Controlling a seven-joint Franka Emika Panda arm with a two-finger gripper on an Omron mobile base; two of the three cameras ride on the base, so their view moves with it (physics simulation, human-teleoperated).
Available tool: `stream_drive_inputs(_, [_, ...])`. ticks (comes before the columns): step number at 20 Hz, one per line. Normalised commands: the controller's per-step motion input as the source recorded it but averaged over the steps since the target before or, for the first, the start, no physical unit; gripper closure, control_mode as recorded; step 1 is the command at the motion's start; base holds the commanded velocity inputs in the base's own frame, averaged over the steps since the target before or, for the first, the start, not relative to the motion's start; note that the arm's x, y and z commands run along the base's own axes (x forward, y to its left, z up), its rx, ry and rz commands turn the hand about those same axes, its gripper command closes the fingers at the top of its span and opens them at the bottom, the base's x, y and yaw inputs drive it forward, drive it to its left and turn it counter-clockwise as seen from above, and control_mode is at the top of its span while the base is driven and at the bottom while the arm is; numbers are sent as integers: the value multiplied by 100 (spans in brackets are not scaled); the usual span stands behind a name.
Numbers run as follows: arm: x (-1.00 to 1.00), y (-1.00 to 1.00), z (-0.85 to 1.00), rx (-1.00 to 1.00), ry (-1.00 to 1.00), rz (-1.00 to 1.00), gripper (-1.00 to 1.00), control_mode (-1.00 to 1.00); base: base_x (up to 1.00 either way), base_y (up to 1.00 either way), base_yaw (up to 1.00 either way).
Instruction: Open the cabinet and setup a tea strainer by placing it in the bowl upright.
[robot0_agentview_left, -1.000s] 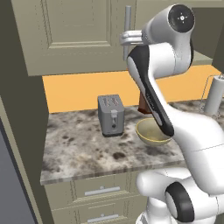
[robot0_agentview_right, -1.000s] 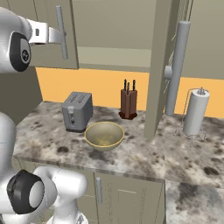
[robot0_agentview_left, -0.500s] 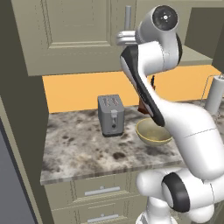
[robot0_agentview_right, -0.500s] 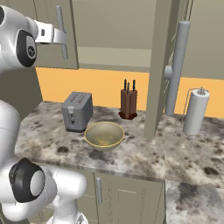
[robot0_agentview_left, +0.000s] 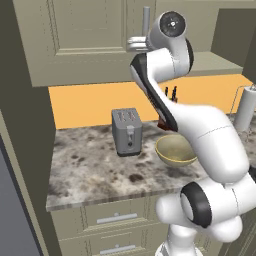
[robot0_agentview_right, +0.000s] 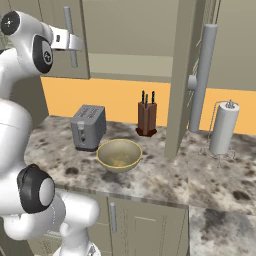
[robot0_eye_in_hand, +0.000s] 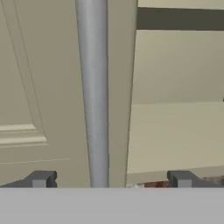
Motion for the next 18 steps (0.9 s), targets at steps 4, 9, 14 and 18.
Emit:
stream_drive_inputs(4, [45,0,-10,0,0,-1,-100,-100,0,0,0])
stream_drive_inputs(9, [40,8,-3,0,0,0,-100,-100,0,0,0])
stream_drive_inputs(14, [47,5,-3,-2,0,0,-100,-100,0,0,0])
stream_drive_inputs(18, [44,0,-15,-7,8,0,-100,-100,0,0,0])
